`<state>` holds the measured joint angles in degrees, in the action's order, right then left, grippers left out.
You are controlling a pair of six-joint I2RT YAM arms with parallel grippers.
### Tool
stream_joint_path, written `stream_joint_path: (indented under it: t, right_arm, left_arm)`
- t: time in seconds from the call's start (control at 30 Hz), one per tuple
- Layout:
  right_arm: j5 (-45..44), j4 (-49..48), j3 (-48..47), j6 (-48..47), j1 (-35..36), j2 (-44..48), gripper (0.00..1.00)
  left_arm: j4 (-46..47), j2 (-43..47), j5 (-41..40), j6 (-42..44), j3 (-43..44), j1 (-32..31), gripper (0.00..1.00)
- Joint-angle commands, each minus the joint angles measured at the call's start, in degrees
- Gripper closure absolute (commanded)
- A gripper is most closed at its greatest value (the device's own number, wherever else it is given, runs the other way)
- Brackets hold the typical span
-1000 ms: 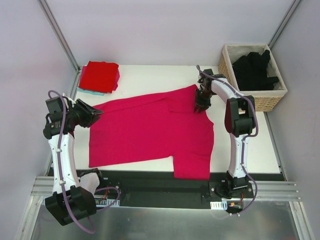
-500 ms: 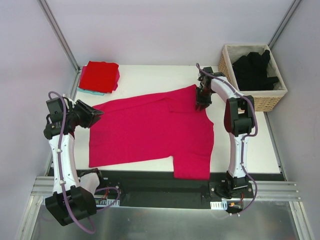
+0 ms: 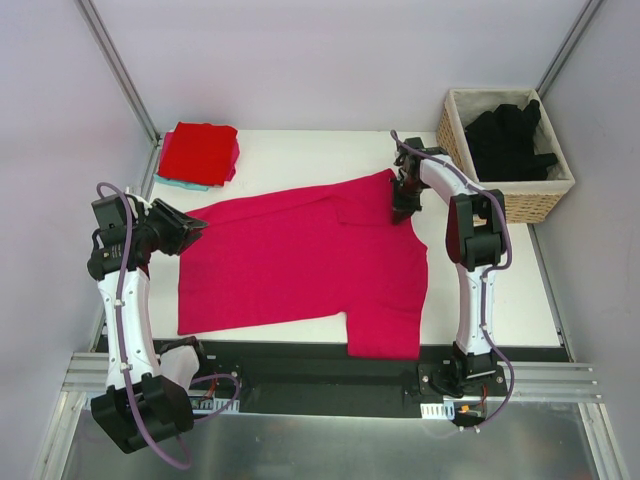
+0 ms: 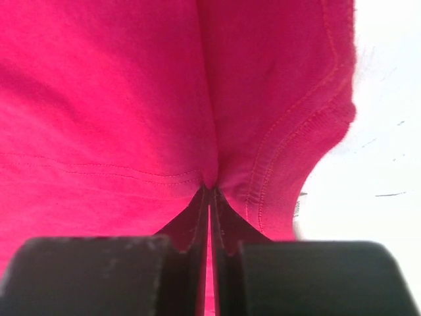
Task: Fold and stack the t-shirts
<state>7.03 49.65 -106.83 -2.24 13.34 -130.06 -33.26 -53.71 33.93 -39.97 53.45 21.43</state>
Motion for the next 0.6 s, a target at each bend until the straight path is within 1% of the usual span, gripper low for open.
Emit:
stream_joint_path:
  t: [0.0,0.17,0.37,0.47,0.5,0.57]
  right_arm:
    - [2.1,1.1,-1.8,0.3,0.3,2.3,0.99]
    - [3.6,1.1,0.6,0.1,0.4,7.4,1.0]
    - [5.3,2.7,0.8,-0.7,0.3,7.3,1.0]
    - [6.1,2.1,-4.7,-1.0,-0.2,4.6,0.99]
    - [7.1,1.4,-10.1,-1.4,-0.6,1.5,1.0]
    - [9.7,-2.0,-16.3,-0.7,-1.2,-2.2,1.0]
  left_arm:
    - [1.6,0.9,1.1,-0.7,-0.6,-0.2,0.66]
    - [2.7,0.5,1.5,-1.2,-1.4,-0.1,0.66]
    - [3.2,-0.6,1.4,-1.0,-1.3,-0.1,0.67]
    - [3.4,-1.3,1.3,-1.0,-1.2,-0.2,0.67]
    - [3.4,-1.6,1.1,-1.1,-1.2,-0.2,0.67]
    - [3.4,-1.7,0.8,-1.4,-1.7,-0.1,0.67]
